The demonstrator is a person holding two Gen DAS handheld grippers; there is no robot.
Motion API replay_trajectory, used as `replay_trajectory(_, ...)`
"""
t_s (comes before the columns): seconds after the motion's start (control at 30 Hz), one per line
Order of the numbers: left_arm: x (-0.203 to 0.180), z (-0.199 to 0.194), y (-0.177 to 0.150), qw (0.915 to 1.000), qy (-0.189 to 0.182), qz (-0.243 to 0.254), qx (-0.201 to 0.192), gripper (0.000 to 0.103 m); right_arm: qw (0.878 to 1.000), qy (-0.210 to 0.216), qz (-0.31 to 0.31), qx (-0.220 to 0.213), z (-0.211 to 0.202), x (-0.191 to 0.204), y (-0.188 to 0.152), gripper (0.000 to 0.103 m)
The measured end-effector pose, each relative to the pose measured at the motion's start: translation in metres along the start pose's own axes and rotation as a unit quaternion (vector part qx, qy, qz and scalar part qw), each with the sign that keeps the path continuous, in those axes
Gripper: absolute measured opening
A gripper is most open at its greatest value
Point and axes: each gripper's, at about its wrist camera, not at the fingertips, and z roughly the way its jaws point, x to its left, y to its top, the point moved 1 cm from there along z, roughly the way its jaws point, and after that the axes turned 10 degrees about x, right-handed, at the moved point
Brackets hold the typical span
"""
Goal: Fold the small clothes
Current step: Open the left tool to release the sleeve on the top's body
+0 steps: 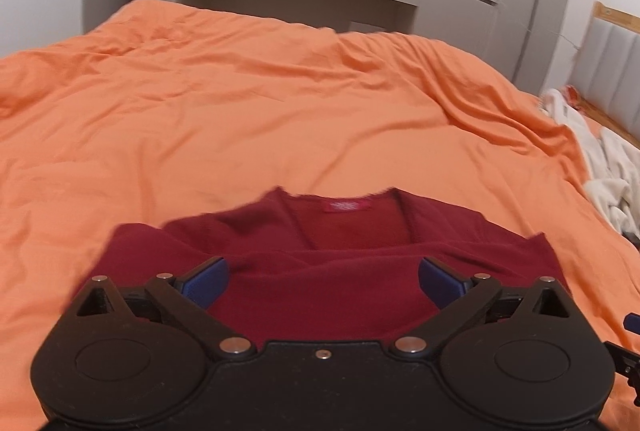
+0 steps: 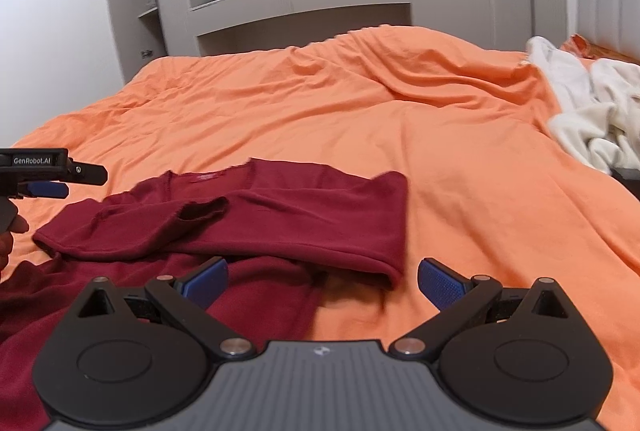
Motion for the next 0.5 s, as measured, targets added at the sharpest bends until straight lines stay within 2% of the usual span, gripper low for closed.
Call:
replay_trajectory(0.17, 0.042, -0.016, 0.007, 0.9987, 0.042, -0.025, -0.015, 0.102, 0.999, 0.031, -0.022, 0.007, 0.017, 0.022, 0.018, 0.103)
replay_trajectory(0.37, 0.112, -0.03, 0.011, 0.9932, 0.092, -0.067, -0.024, 0.102, 0.996, 0.077, -0.037, 0.025, 0.051, 0.052, 0.041, 0.103)
replay_trajectory(0.5, 0.157, -0.029, 0.009, 0.9887, 0.111, -0.099, -0.022, 0.102, 0.993, 0.099, -0.049, 0.041, 0.08, 0.076, 0.057, 0.094)
